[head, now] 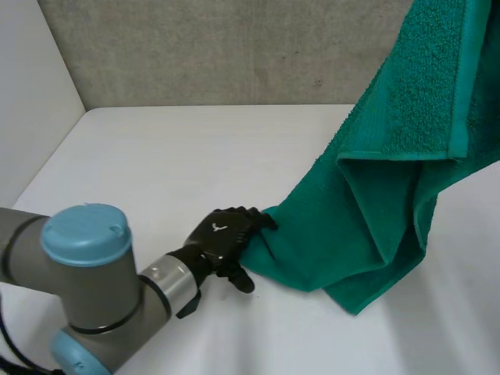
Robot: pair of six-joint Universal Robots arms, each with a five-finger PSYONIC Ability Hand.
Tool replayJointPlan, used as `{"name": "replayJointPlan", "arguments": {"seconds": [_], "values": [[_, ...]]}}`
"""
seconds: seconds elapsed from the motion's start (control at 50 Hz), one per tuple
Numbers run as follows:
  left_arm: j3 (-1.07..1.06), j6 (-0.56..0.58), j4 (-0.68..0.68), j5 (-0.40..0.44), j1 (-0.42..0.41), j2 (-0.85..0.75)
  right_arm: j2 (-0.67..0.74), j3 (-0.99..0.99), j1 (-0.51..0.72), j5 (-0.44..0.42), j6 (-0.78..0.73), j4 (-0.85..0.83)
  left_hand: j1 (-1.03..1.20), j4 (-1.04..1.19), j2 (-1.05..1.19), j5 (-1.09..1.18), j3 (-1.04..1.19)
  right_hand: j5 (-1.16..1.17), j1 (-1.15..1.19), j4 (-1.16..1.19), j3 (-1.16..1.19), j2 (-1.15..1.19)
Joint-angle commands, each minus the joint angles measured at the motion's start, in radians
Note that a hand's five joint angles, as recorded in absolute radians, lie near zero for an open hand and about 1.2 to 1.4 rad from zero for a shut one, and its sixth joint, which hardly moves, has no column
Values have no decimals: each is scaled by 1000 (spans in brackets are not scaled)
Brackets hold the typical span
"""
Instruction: Fold the towel.
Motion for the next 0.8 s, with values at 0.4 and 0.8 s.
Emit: {"name": "replayJointPlan", "arguments": {"seconds": [0.4,0.8], "values": [[198,8,-11,-113,-103,-190,-3,5,-12,-1,-2,0,322,321,322,320,324,241,413,202,212,219],[193,100,-38,-159,-111,-219,5,28,-10,-5,0,-3,351,350,351,349,353,241,413,202,212,219]]}}
